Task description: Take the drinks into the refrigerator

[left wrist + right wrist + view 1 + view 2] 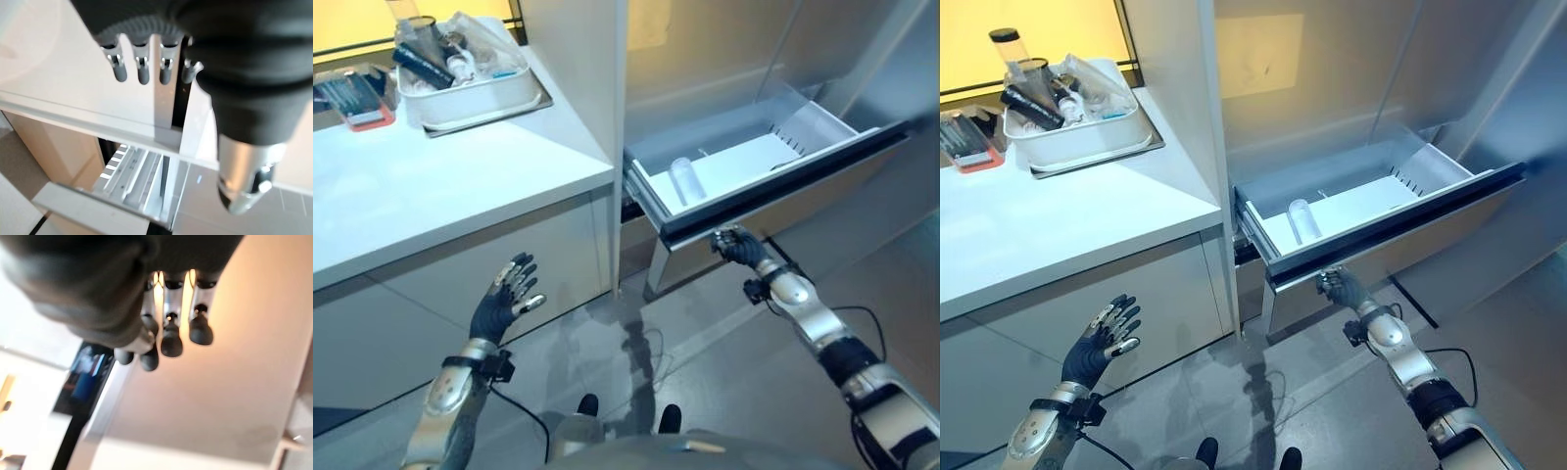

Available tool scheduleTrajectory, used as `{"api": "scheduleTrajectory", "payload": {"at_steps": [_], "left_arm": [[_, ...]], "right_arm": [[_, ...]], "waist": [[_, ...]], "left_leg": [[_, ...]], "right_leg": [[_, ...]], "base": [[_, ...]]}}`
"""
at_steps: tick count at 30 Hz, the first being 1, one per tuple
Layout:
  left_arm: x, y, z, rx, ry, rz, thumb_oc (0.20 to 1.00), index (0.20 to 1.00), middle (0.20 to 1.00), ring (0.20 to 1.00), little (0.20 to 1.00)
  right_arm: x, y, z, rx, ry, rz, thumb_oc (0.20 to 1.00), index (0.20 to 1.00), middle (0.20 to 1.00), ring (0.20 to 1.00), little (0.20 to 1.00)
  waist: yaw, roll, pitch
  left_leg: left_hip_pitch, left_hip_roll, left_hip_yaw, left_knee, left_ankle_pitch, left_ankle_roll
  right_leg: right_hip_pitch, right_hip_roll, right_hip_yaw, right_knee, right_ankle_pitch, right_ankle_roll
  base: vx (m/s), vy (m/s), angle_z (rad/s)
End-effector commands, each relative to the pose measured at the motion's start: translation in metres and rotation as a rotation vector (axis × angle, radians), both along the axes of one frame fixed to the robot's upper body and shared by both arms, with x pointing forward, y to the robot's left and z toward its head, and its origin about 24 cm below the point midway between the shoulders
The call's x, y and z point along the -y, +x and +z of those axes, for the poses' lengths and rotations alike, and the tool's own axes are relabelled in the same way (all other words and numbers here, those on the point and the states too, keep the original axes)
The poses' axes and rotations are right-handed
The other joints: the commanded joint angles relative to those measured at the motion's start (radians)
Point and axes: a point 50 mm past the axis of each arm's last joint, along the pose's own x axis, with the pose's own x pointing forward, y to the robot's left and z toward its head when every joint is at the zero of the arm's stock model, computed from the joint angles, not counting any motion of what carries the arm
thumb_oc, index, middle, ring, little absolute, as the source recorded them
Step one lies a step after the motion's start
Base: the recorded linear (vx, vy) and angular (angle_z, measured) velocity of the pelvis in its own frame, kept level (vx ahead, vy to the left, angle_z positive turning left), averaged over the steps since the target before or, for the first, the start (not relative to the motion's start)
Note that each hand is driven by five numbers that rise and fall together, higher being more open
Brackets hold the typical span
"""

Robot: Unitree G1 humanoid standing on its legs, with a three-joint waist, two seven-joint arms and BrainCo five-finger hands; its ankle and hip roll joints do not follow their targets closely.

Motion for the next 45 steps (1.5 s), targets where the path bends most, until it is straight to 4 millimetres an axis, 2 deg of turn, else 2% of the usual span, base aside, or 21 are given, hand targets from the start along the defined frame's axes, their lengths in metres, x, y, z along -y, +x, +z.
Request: {"api": "scheduleTrajectory", "payload": {"at_steps": [1, 7, 8, 9, 10, 14, 17, 20, 22, 23, 25, 26, 27, 28, 29, 30, 32, 33, 34, 39, 45], "left_arm": [[-0.001, 0.015, 0.038, 0.17, 0.031, -0.06, 1.0, 1.0, 1.0, 1.0, 1.0], [0.0, 0.016, 0.036, 0.162, 0.02, -0.059, 1.0, 1.0, 1.0, 1.0, 1.0], [0.0, 0.016, 0.036, 0.163, 0.02, -0.059, 1.0, 1.0, 1.0, 1.0, 1.0], [-0.002, 0.016, 0.038, 0.169, 0.014, -0.051, 1.0, 1.0, 1.0, 1.0, 1.0], [-0.002, 0.017, 0.038, 0.169, 0.013, -0.047, 1.0, 1.0, 1.0, 1.0, 1.0], [-0.003, 0.018, 0.04, 0.178, 0.014, -0.043, 1.0, 1.0, 1.0, 1.0, 1.0], [-0.003, 0.017, 0.039, 0.176, 0.013, -0.034, 1.0, 1.0, 1.0, 1.0, 1.0], [-0.004, 0.017, 0.04, 0.18, 0.025, -0.026, 1.0, 1.0, 1.0, 1.0, 1.0], [-0.005, 0.017, 0.039, 0.185, 0.042, -0.012, 1.0, 1.0, 1.0, 1.0, 1.0], [-0.005, 0.017, 0.038, 0.184, 0.042, -0.013, 1.0, 1.0, 1.0, 1.0, 1.0], [-0.005, 0.016, 0.036, 0.18, 0.047, 0.008, 1.0, 1.0, 1.0, 1.0, 1.0], [-0.005, 0.015, 0.033, 0.179, 0.051, 0.023, 1.0, 1.0, 1.0, 1.0, 1.0], [-0.005, 0.015, 0.033, 0.178, 0.051, 0.022, 1.0, 1.0, 1.0, 1.0, 1.0], [-0.005, 0.013, 0.028, 0.169, 0.055, 0.043, 1.0, 1.0, 1.0, 1.0, 1.0], [-0.005, 0.013, 0.028, 0.168, 0.055, 0.042, 1.0, 1.0, 1.0, 1.0, 1.0], [-0.005, 0.011, 0.024, 0.157, 0.063, 0.06, 1.0, 1.0, 1.0, 1.0, 1.0], [-0.006, 0.007, 0.019, 0.142, 0.063, 0.08, 1.0, 1.0, 1.0, 1.0, 1.0], [-0.006, 0.007, 0.019, 0.141, 0.063, 0.079, 1.0, 1.0, 1.0, 1.0, 1.0], [-0.006, 0.006, 0.016, 0.132, 0.072, 0.086, 1.0, 1.0, 1.0, 1.0, 1.0], [-0.001, 0.004, 0.01, 0.108, 0.082, 0.065, 1.0, 1.0, 1.0, 1.0, 1.0], [0.007, 0.007, 0.011, 0.125, 0.081, 0.035, 1.0, 1.0, 1.0, 1.0, 1.0]], "right_arm": [[-0.038, 0.026, 0.059, 0.221, 0.09, 0.105, 0.2, 0.2, 0.2, 0.2, 0.2], [-0.077, 0.035, 0.103, 0.349, 0.143, 0.218, 0.2, 0.2, 0.2, 0.2, 0.2], [-0.077, 0.035, 0.103, 0.349, 0.143, 0.218, 0.2, 0.2, 0.2, 0.2, 0.2], [-0.089, 0.035, 0.122, 0.404, 0.162, 0.263, 0.2, 0.2, 0.2, 0.2, 0.2], [-0.092, 0.034, 0.127, 0.417, 0.172, 0.278, 0.2, 0.2, 0.2, 0.2, 0.2], [-0.093, 0.032, 0.132, 0.429, 0.201, 0.293, 0.2, 0.2, 0.2, 0.2, 0.2], [-0.09, 0.028, 0.124, 0.4, 0.22, 0.295, 0.2, 0.2, 0.2, 0.2, 0.2], [-0.078, 0.021, 0.106, 0.347, 0.244, 0.271, 0.2, 0.2, 0.2, 0.2, 0.2], [-0.051, 0.011, 0.084, 0.288, 0.306, 0.187, 0.2, 0.2, 0.2, 0.2, 0.2], [-0.05, 0.011, 0.084, 0.286, 0.306, 0.186, 0.2, 0.2, 0.2, 0.2, 0.2], [-0.027, 0.0, 0.067, 0.256, 0.351, 0.101, 0.2, 0.2, 0.2, 0.2, 0.2], [-0.004, -0.013, 0.05, 0.224, 0.398, 0.008, 0.2, 0.2, 0.2, 0.2, 0.2], [-0.004, -0.014, 0.05, 0.223, 0.398, 0.006, 0.2, 0.2, 0.2, 0.2, 0.2], [0.019, -0.031, 0.034, 0.205, 0.412, -0.089, 0.2, 0.2, 0.2, 0.2, 0.2], [0.019, -0.031, 0.034, 0.204, 0.411, -0.091, 0.2, 0.2, 0.2, 0.2, 0.2], [0.039, -0.048, 0.021, 0.188, 0.432, -0.186, 1.0, 1.0, 1.0, 1.0, 1.0], [0.054, -0.064, 0.011, 0.179, 0.451, -0.271, 1.0, 1.0, 1.0, 1.0, 1.0], [0.054, -0.064, 0.011, 0.178, 0.451, -0.272, 1.0, 1.0, 1.0, 1.0, 1.0], [0.068, -0.082, 0.003, 0.171, 0.45, -0.347, 1.0, 1.0, 1.0, 1.0, 1.0], [0.083, -0.106, -0.015, 0.117, 0.42, -0.445, 1.0, 1.0, 1.0, 1.0, 1.0], [0.086, -0.112, -0.029, 0.065, 0.419, -0.489, 1.0, 1.0, 1.0, 1.0, 1.0]], "waist": [[0.045, -0.038, 0.004], [0.063, -0.038, 0.002], [0.064, -0.039, 0.003], [0.064, -0.04, 0.001], [0.063, -0.041, 0.001], [0.058, -0.044, 0.0], [0.049, -0.047, -0.006], [0.029, -0.048, -0.011], [0.002, -0.046, -0.018], [0.004, -0.046, -0.018], [-0.02, -0.043, -0.023], [-0.048, -0.038, -0.029], [-0.046, -0.038, -0.03], [-0.077, -0.033, -0.037], [-0.075, -0.033, -0.038], [-0.106, -0.027, -0.046], [-0.127, -0.022, -0.053], [-0.126, -0.022, -0.054], [-0.15, -0.018, -0.06], [-0.188, -0.007, -0.078], [-0.211, 0.005, -0.091]], "left_leg": [[-0.014, -0.071, -0.01, 0.039, -0.063, 0.067], [-0.013, -0.072, -0.003, 0.036, -0.063, 0.07], [-0.013, -0.072, -0.002, 0.036, -0.063, 0.07], [-0.011, -0.071, 0.007, 0.038, -0.066, 0.071], [-0.009, -0.071, 0.014, 0.039, -0.068, 0.072], [-0.005, -0.07, 0.032, 0.045, -0.073, 0.075], [0.002, -0.071, 0.046, 0.046, -0.08, 0.078], [0.009, -0.071, 0.067, 0.051, -0.09, 0.08], [0.014, -0.071, 0.084, 0.057, -0.096, 0.083], [0.014, -0.071, 0.084, 0.057, -0.097, 0.083], [0.018, -0.07, 0.097, 0.058, -0.1, 0.085], [0.023, -0.069, 0.11, 0.057, -0.103, 0.087], [0.023, -0.069, 0.111, 0.057, -0.103, 0.087], [0.032, -0.067, 0.128, 0.052, -0.106, 0.09], [0.033, -0.067, 0.129, 0.052, -0.106, 0.09], [0.041, -0.065, 0.144, 0.048, -0.11, 0.093], [0.05, -0.063, 0.156, 0.045, -0.113, 0.093], [0.051, -0.063, 0.157, 0.044, -0.113, 0.093], [0.058, -0.06, 0.163, 0.039, -0.113, 0.092], [0.079, -0.056, 0.168, 0.02, -0.109, 0.088], [0.083, -0.053, 0.177, -0.001, -0.095, 0.087]], "right_leg": [[0.026, -0.042, -0.035, 0.125, -0.173, 0.042], [0.031, -0.04, -0.024, 0.102, -0.16, 0.042], [0.032, -0.039, -0.023, 0.102, -0.16, 0.042], [0.032, -0.039, -0.012, 0.096, -0.154, 0.043], [0.032, -0.038, -0.005, 0.094, -0.152, 0.044], [0.035, -0.039, 0.011, 0.091, -0.147, 0.045], [0.037, -0.041, 0.025, 0.088, -0.142, 0.049], [0.036, -0.045, 0.047, 0.09, -0.138, 0.053], [0.034, -0.047, 0.067, 0.093, -0.137, 0.056], [0.034, -0.047, 0.068, 0.093, -0.138, 0.056], [0.03, -0.048, 0.08, 0.096, -0.135, 0.058], [0.027, -0.048, 0.091, 0.097, -0.134, 0.06], [0.028, -0.048, 0.091, 0.097, -0.134, 0.06], [0.027, -0.049, 0.108, 0.094, -0.13, 0.063], [0.027, -0.049, 0.109, 0.094, -0.13, 0.063], [0.023, -0.048, 0.122, 0.094, -0.128, 0.065], [0.023, -0.046, 0.134, 0.095, -0.128, 0.065], [0.023, -0.046, 0.134, 0.095, -0.128, 0.065], [0.025, -0.043, 0.14, 0.096, -0.131, 0.064], [0.036, -0.037, 0.144, 0.088, -0.129, 0.063], [0.032, -0.033, 0.151, 0.07, -0.115, 0.062]], "base": [[0.0, -0.015, 0.27], [0.0, 0.0, 0.07], [0.0, 0.0, 0.0], [0.0, 0.0, 0.0], [-0.02, 0.031, -0.03], [-0.02, 0.027, -0.11], [-0.02, 0.033, -0.23], [-0.02, 0.047, -0.22], [-0.03, 0.055, -0.21], [-0.02, 0.035, -0.22], [-0.03, 0.051, -0.18], [-0.02, 0.048, -0.13], [-0.02, 0.062, -0.23], [-0.01, 0.031, -0.29], [-0.02, 0.058, -0.3], [-0.01, 0.027, -0.23], [-0.01, 0.024, -0.35], [-0.01, 0.01, -0.36], [-0.01, -0.001, -0.2], [-0.01, -0.003, -0.15], [-0.04, -0.003, 0.0]]}}
